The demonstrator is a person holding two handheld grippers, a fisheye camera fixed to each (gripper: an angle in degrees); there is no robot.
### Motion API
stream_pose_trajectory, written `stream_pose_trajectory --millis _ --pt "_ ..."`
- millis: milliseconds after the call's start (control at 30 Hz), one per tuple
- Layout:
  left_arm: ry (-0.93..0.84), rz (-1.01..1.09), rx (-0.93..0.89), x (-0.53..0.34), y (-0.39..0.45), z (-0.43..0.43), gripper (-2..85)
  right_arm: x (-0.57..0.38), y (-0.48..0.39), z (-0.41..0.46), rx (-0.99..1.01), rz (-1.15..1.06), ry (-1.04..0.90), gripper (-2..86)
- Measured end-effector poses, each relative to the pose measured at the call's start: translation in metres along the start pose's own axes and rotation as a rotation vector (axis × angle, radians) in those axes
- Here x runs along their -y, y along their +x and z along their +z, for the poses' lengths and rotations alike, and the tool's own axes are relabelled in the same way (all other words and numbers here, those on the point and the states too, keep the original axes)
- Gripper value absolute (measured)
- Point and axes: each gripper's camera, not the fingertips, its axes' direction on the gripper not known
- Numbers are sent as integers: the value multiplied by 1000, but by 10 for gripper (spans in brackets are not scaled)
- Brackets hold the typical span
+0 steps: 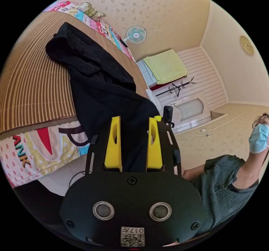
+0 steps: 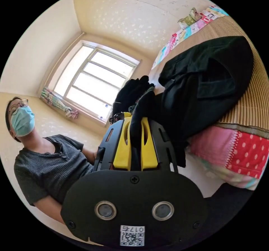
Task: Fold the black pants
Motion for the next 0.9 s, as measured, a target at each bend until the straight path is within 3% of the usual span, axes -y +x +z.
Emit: stream_pose_trajectory --millis 167,233,300,333,367,500,667,733,900 --pt "26 -112 -256 13 -24 -44 157 33 -26 74 144 -131 -226 61" --pt "-13 -227 -391 3 -66 -46 114 38 -22 104 179 -115 -323 61" --pt "24 -216 -566 -10 -84 -51 63 36 -16 130 169 -88 -383 62" --pt "48 -204 -620 -20 -87 -56 4 34 -15 134 176 -84 -394 62" --pt "50 -195 -616 -24 -87 -59 2 32 -12 139 215 -78 -405 63" --pt "39 -133 -494 -46 -71 -90 -7 30 -1 144 257 -48 -471 70" --pt "190 -154 -94 -64 -34 -152 13 39 20 122 94 48 -467 94" --pt "155 -150 111 -54 -9 -157 62 45 32 101 -19 109 -384 99" --pt "24 -118 173 -22 14 -104 112 54 67 9 -376 388 40 113"
